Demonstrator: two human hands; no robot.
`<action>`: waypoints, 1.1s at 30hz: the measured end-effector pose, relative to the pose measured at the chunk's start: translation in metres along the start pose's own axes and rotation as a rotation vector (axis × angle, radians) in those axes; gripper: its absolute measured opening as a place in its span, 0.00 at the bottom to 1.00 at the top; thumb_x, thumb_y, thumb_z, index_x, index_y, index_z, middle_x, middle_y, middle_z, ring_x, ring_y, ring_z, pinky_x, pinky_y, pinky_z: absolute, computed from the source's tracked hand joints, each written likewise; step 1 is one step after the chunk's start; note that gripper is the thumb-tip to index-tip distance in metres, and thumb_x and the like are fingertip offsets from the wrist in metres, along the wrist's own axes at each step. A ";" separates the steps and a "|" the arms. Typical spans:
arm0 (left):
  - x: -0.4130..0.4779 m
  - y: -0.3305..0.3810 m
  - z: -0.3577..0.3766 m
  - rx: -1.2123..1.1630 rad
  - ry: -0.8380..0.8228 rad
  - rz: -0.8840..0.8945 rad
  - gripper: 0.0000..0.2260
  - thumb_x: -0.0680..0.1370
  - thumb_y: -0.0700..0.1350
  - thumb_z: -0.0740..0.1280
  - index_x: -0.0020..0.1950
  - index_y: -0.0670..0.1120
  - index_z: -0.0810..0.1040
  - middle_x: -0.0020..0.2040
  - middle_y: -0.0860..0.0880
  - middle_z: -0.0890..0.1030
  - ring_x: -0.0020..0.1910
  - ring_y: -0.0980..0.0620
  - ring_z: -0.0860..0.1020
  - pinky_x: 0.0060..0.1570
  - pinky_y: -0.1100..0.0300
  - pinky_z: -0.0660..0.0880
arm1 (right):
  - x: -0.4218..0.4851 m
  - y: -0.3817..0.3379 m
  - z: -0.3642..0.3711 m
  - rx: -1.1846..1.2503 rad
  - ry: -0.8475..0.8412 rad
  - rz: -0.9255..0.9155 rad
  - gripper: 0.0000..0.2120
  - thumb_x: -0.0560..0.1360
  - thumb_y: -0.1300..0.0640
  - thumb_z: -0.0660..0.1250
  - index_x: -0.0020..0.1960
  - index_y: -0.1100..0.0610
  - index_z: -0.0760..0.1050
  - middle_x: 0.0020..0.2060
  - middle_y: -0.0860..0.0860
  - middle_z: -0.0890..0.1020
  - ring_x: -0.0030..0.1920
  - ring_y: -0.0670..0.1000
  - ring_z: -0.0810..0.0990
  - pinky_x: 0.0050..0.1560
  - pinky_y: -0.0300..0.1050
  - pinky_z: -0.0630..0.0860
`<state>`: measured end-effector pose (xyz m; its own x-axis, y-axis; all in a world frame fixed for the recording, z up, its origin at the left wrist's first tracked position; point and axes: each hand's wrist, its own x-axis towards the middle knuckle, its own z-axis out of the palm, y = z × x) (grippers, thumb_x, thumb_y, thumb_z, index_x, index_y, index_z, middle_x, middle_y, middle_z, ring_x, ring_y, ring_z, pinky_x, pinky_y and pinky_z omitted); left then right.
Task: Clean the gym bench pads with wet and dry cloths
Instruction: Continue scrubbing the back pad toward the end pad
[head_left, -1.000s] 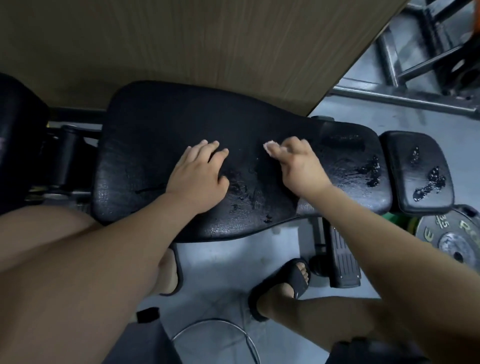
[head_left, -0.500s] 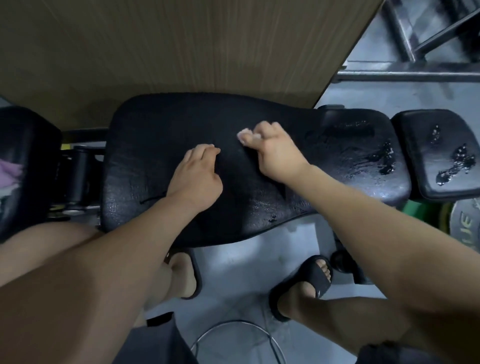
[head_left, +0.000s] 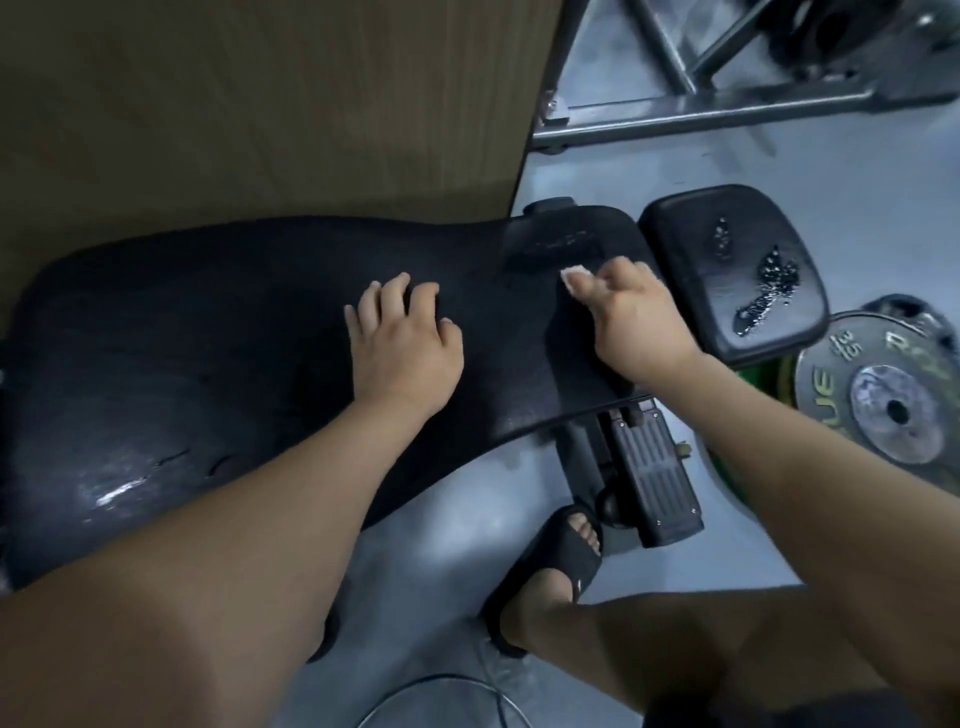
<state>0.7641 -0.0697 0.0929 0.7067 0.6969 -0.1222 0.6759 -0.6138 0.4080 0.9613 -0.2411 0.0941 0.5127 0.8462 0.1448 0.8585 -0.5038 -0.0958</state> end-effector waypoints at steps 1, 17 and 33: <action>0.000 0.001 0.006 0.028 0.003 -0.004 0.21 0.83 0.52 0.57 0.76 0.52 0.67 0.80 0.46 0.61 0.80 0.41 0.53 0.79 0.37 0.48 | 0.005 -0.009 0.002 -0.007 -0.007 0.047 0.26 0.70 0.65 0.63 0.68 0.57 0.76 0.49 0.61 0.75 0.45 0.64 0.74 0.48 0.59 0.77; 0.005 0.001 0.026 0.234 0.141 0.017 0.25 0.80 0.55 0.56 0.77 0.53 0.66 0.78 0.47 0.65 0.80 0.42 0.56 0.77 0.37 0.51 | 0.040 -0.038 0.023 0.158 -0.075 -0.282 0.26 0.75 0.64 0.53 0.70 0.56 0.75 0.51 0.57 0.75 0.44 0.60 0.72 0.46 0.56 0.74; 0.013 0.002 0.025 0.221 0.158 0.005 0.21 0.77 0.52 0.60 0.67 0.46 0.76 0.74 0.44 0.71 0.78 0.40 0.62 0.76 0.36 0.55 | 0.108 -0.010 0.023 0.154 -0.045 -0.229 0.24 0.76 0.64 0.55 0.69 0.57 0.78 0.50 0.60 0.78 0.43 0.62 0.74 0.45 0.58 0.76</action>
<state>0.7801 -0.0714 0.0699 0.6806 0.7321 0.0296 0.7138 -0.6716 0.1988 1.0080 -0.1403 0.0881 0.3018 0.9435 0.1365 0.9388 -0.2691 -0.2151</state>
